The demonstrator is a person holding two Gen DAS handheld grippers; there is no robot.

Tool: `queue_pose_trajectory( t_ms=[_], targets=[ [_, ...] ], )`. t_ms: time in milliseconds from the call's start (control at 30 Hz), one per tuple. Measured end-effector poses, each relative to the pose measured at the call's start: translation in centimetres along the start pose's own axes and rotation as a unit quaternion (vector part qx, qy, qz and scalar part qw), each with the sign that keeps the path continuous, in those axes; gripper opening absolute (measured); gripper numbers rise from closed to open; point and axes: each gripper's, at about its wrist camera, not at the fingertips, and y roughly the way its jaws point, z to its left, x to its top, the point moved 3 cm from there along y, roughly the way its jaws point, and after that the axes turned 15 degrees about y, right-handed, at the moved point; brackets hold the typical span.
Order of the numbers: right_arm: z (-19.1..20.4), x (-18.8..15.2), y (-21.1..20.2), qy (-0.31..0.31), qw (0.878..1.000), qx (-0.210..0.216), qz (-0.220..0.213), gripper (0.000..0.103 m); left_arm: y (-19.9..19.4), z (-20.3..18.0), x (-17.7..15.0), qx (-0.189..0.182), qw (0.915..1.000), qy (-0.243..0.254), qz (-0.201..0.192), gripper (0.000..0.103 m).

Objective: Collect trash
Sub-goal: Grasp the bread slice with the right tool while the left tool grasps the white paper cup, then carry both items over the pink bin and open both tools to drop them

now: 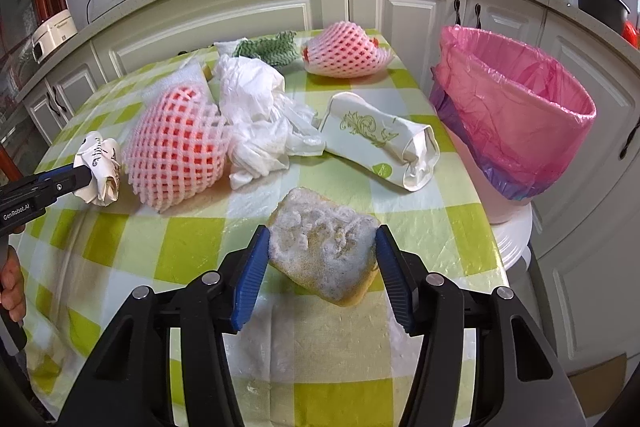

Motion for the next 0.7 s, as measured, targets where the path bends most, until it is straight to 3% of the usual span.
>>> queue_pose_trajectory(
  t_ms=[333, 533, 700],
  targets=[
    [-0.3, 2.8, -3.1, 0.017, 0.998, 0.024, -0.054, 0.052, -3.2, 0.2, 3.3, 0.021, 0.9987, 0.011, -0.045, 0.043],
    [-2.1, 7.5, -4.6, 0.035, 0.994, 0.023, -0.101, 0.052, -3.9, -1.9, 8.9, 0.010, 0.9950, 0.046, -0.088, 0.043],
    [-5.1, 12.0, -5.6, 0.048, 0.988, 0.004, -0.144, 0.052, -2.9, -5.7, 14.6, -0.020, 0.9898, 0.078, -0.118, 0.043]
  ],
)
